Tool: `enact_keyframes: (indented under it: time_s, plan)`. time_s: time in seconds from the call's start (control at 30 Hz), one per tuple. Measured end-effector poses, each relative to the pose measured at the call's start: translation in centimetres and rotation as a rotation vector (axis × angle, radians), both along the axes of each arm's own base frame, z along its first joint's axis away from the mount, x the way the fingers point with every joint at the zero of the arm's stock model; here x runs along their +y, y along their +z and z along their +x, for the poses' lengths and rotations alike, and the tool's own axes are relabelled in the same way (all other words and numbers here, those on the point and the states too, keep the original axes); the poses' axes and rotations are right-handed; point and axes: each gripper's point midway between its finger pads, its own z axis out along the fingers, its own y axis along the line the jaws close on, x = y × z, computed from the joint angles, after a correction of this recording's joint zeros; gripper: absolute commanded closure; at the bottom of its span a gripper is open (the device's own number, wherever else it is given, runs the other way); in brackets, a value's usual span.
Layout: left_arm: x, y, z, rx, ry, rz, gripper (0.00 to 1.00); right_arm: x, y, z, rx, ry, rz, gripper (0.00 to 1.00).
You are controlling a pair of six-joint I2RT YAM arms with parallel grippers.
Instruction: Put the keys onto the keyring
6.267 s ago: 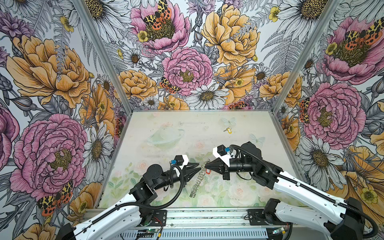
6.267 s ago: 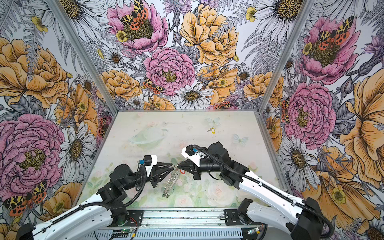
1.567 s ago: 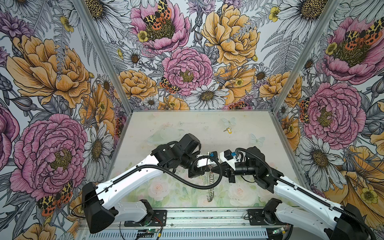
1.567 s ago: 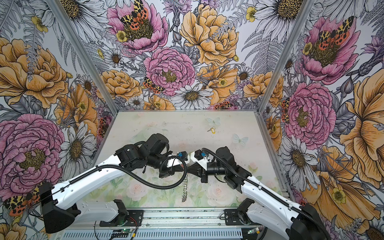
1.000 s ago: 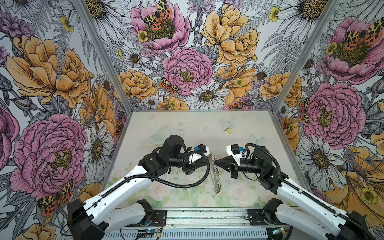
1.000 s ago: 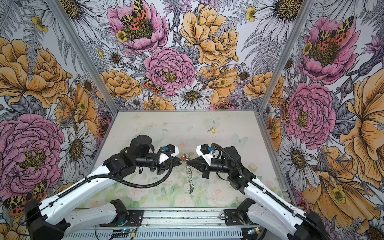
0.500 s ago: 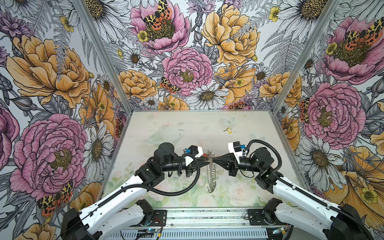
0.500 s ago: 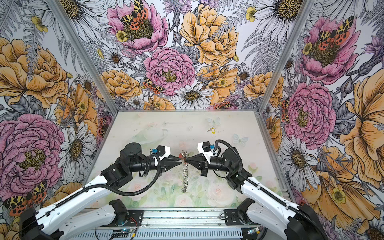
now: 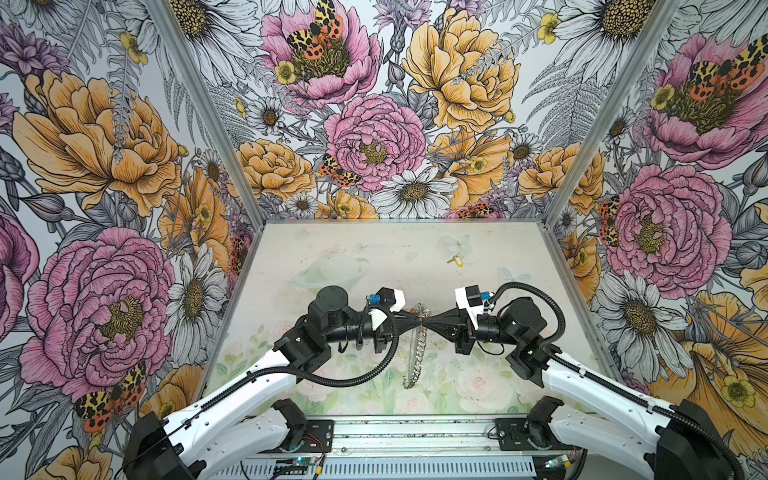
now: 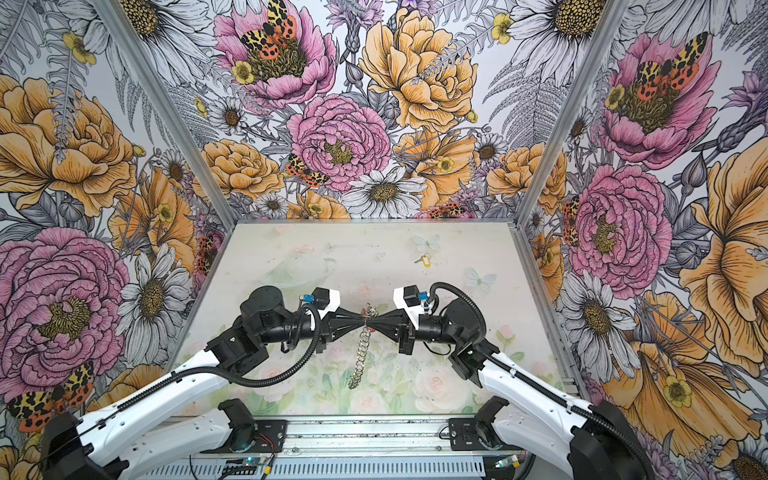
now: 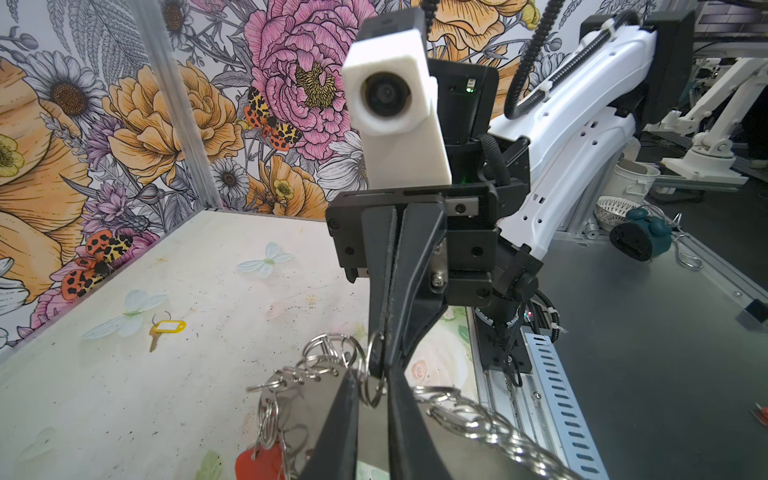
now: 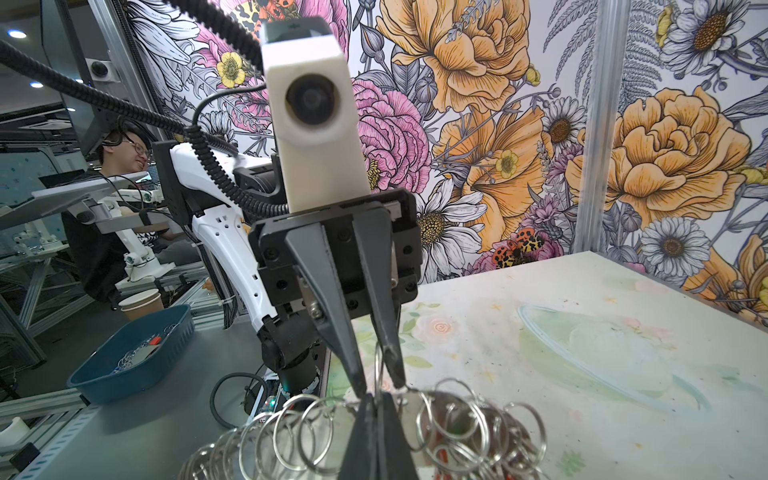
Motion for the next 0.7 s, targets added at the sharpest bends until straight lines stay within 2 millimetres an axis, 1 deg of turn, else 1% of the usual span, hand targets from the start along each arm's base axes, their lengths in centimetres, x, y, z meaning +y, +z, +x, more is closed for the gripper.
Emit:
enact_keyframes:
  time_s: [0.17,0.2,0.23,0.33,0.37,0.4,0.57,0.63,0.7]
  plan:
    - [-0.1,-0.2,-0.2,0.012,-0.012,0.005,1.0,0.0,-0.2,0.1,0.001,-0.007,-0.003,1.0]
    - [-0.1,-0.3,-0.2,0.014,-0.012,0.007,1.0,0.0,-0.3,0.1,0.0,-0.008,-0.006,0.99]
    - [-0.1,-0.5,-0.1,0.018,-0.012,0.014,1.0,0.0,-0.5,0.1,-0.001,-0.01,-0.012,0.92]
    - [0.0,-1.4,0.0,0.03,-0.001,0.052,1.0,-0.3,-1.4,0.1,-0.004,-0.028,-0.057,0.78]
    - [0.1,-1.8,0.2,0.036,0.01,0.072,1.0,-0.5,-1.6,0.1,-0.015,-0.039,-0.077,0.75]
    - [0.2,-2.2,0.4,0.037,0.021,0.09,1.0,-0.6,-1.7,0.1,-0.025,-0.052,-0.098,0.73]
    - [0.2,-3.7,0.7,0.03,0.045,0.197,1.0,-1.4,-1.3,0.3,-0.088,-0.108,-0.178,0.72]
    - [0.0,-4.1,0.7,0.023,0.038,0.231,1.0,-1.5,-1.7,0.4,-0.091,-0.111,-0.203,0.72]
    - [-0.1,-4.5,0.5,0.014,0.026,0.262,1.0,-1.3,-2.5,0.6,-0.074,-0.105,-0.238,0.73]
